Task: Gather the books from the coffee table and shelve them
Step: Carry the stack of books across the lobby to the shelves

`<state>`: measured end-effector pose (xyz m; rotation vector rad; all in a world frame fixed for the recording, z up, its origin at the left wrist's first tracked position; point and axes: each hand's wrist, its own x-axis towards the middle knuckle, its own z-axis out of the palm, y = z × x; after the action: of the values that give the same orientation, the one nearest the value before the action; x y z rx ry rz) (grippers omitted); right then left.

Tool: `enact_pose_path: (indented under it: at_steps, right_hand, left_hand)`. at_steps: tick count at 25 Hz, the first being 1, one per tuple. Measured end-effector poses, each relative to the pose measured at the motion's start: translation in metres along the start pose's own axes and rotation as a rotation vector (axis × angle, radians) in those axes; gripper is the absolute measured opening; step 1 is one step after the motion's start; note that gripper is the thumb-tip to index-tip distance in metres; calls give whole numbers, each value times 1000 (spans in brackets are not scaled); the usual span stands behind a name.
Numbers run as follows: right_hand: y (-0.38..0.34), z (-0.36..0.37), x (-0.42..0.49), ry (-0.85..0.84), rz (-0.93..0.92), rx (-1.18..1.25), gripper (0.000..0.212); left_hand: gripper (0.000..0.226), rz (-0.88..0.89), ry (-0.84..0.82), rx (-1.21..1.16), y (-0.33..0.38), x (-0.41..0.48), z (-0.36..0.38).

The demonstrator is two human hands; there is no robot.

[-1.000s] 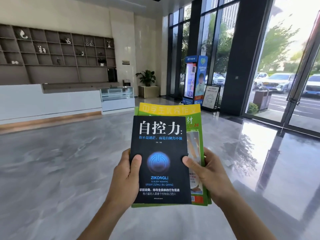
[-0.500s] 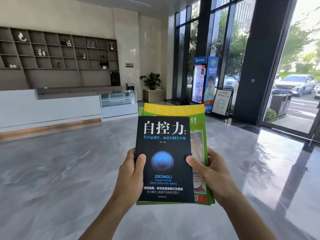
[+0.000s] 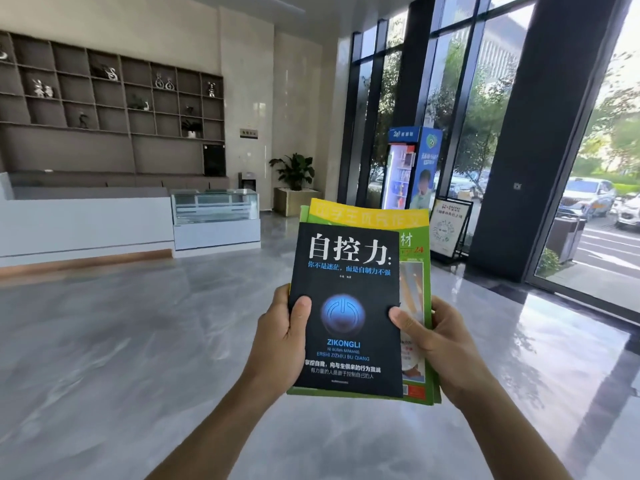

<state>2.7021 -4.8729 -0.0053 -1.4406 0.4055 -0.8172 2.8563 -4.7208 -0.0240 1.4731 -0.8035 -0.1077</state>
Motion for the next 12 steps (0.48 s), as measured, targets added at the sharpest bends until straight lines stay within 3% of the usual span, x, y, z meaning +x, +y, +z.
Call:
enact_pose_path:
  at_steps: [5, 12]
  right_hand:
    - [34, 8, 183, 13, 3, 5, 22]
    - [137, 8, 483, 19, -7, 20, 17]
  left_hand:
    - [20, -26, -29, -13, -65, 172, 31]
    - [19, -16, -18, -24, -211, 442, 93]
